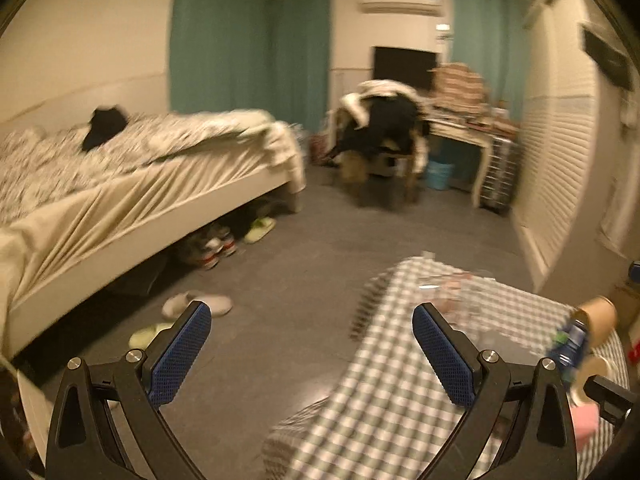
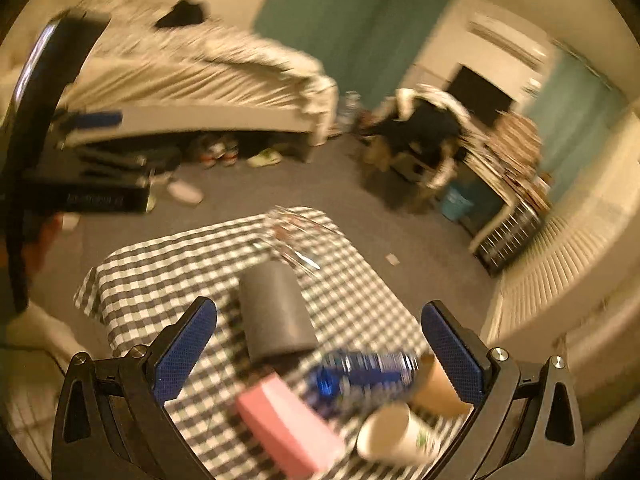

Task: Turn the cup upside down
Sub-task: 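Move the right gripper toward the clear printed glass cup lying on its side, then close the right gripper on the clear glass cup and lift it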

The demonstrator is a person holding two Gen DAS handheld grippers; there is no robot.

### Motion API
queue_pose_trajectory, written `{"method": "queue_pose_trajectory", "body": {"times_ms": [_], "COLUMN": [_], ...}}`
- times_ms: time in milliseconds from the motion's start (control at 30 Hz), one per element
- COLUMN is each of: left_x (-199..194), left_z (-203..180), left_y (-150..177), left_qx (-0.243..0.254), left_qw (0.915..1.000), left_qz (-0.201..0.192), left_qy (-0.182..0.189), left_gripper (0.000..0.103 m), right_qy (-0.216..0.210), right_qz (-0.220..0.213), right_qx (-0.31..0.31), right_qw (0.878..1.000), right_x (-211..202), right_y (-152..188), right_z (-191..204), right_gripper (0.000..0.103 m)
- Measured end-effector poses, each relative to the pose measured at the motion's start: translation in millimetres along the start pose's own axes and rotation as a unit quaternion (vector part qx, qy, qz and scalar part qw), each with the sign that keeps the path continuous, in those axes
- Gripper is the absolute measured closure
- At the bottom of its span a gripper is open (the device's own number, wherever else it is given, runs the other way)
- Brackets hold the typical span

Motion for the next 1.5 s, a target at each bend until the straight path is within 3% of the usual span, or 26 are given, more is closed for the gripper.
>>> {"method": "queue_pose_trajectory", "body": {"times_ms": [167,367,600,800,867,1000,1233,1500], "left_x": [41.2,62.9,87.9,93.6,94.0,94.0,86.2,74.0], "left_z": [20.6,15.6,8.6,4.4,3.5,0.9,-6.3,-0.7], "left_y": [26.5,31.3,23.3,26.9,27.1,31.1,31.3,30.6], "left_qx": [-0.035,-0.04,-0.068,-0.051,-0.057,-0.065,-0.048,-0.063], "left_qw": [0.9983,0.9973,0.9944,0.9943,0.994,0.9925,0.9934,0.9926], "left_qz": [0.047,0.061,0.073,0.09,0.089,0.095,0.091,0.079], "left_qy": [0.0,0.01,0.033,0.027,0.028,0.041,0.049,0.067], "left_gripper": [0.0,0.0,0.0,0.0,0.0,0.0,0.0,0.0], "right_qy": [-0.019,-0.004,-0.005,-0.005,-0.005,-0.022,-0.002,0.021], "right_qz": [0.06,0.134,0.187,0.212,0.216,0.226,0.228,0.202], "right_qx": [-0.079,-0.164,-0.192,-0.212,-0.214,-0.184,-0.16,-0.108], "right_qw": [0.995,0.977,0.963,0.954,0.953,0.956,0.96,0.973], "right_x": [66.5,145.8,212.4,247.7,257.7,262.6,253.8,195.2], "right_y": [-30.3,-34.6,-34.6,-26.2,-24.4,-29.1,-37.8,-70.1], "right_z": [25.1,39.3,37.9,35.8,33.3,29.5,27.0,13.3], "right_gripper": [0.0,0.001,0.002,0.002,0.007,0.015,0.025,0.03]}}
Point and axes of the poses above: each gripper's, at about its wrist camera, not at the fingertips, and x roughly the way its jaws point, z to its left, y to its underside, the point moved 5 cm from there along x, roughly the way its jaws point, and after that the axes turned 14 degrees about x, right-handed, at the moved point
